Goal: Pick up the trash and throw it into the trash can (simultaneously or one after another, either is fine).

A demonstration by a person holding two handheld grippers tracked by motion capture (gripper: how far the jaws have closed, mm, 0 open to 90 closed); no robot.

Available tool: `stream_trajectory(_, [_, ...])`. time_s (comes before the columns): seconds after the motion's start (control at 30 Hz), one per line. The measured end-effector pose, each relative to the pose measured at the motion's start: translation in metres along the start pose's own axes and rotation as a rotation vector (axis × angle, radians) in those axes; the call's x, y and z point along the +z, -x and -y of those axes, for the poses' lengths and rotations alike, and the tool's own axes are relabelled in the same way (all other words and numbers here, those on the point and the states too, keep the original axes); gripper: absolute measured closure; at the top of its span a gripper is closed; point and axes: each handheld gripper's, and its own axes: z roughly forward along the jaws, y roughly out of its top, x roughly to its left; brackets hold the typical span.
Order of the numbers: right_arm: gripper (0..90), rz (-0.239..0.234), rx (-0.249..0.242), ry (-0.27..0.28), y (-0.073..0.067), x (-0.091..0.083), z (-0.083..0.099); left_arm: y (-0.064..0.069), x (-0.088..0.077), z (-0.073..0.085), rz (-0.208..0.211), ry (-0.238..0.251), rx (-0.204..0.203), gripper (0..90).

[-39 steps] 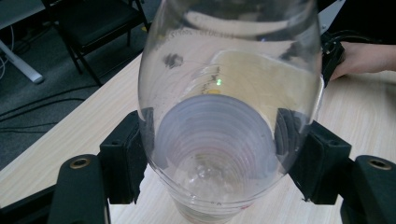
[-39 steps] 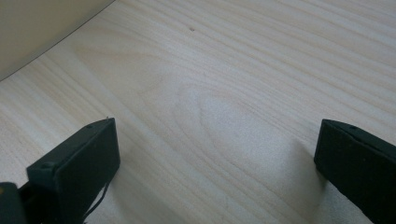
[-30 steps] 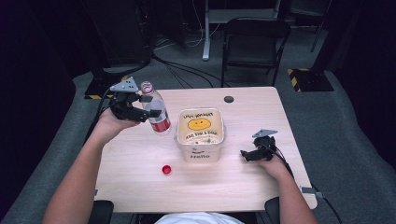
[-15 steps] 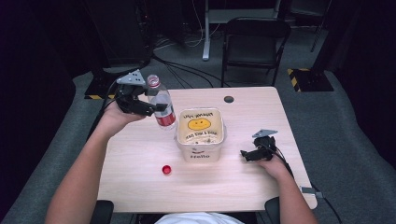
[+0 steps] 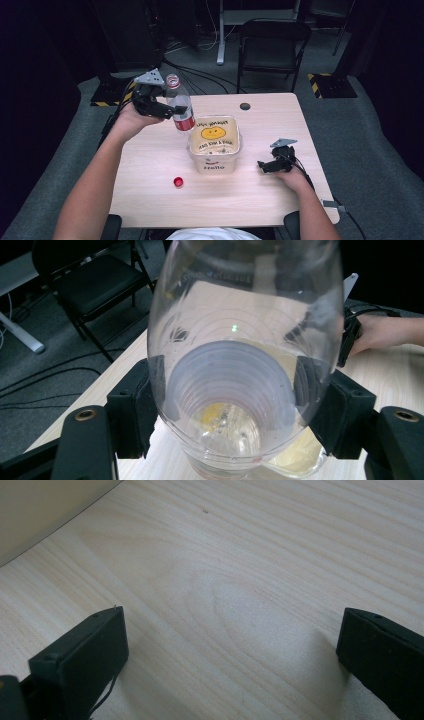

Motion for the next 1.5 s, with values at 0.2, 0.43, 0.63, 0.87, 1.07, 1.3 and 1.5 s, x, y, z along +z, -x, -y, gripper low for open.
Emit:
stream_trajectory(0.2, [0.0,0.0,0.0,0.0,0.0,0.0,0.0,0.002,0.007,-0.006,0.005,-0.002,0.015,29.3])
stream_trajectory(0.43, [0.0,-0.001,0.0,0.0,0.0,0.0,0.0,0.005,0.016,-0.012,0.022,0.0,0.015,29.3])
stream_trajectory(0.63, [0.0,-0.003,-0.001,0.008,-0.001,0.001,0.0,0.012,0.026,-0.02,0.028,0.004,0.028,29.3])
stream_trajectory(0.87, [0.0,-0.012,-0.019,0.006,0.0,0.001,0.0,0.018,0.037,-0.025,0.035,0.004,0.037,29.3])
stream_trajectory(1.07, [0.0,-0.014,-0.021,0.005,0.0,0.001,0.0,0.018,0.046,-0.024,0.034,-0.005,0.033,29.3])
stream_trajectory(1.3, [0.0,-0.014,-0.022,0.005,0.0,0.001,0.0,0.019,0.054,-0.023,0.037,-0.011,0.025,29.3])
stream_trajectory(1.5, [0.0,-0.016,-0.024,0.005,0.0,0.001,0.0,0.021,0.059,-0.022,0.04,-0.003,0.023,29.4])
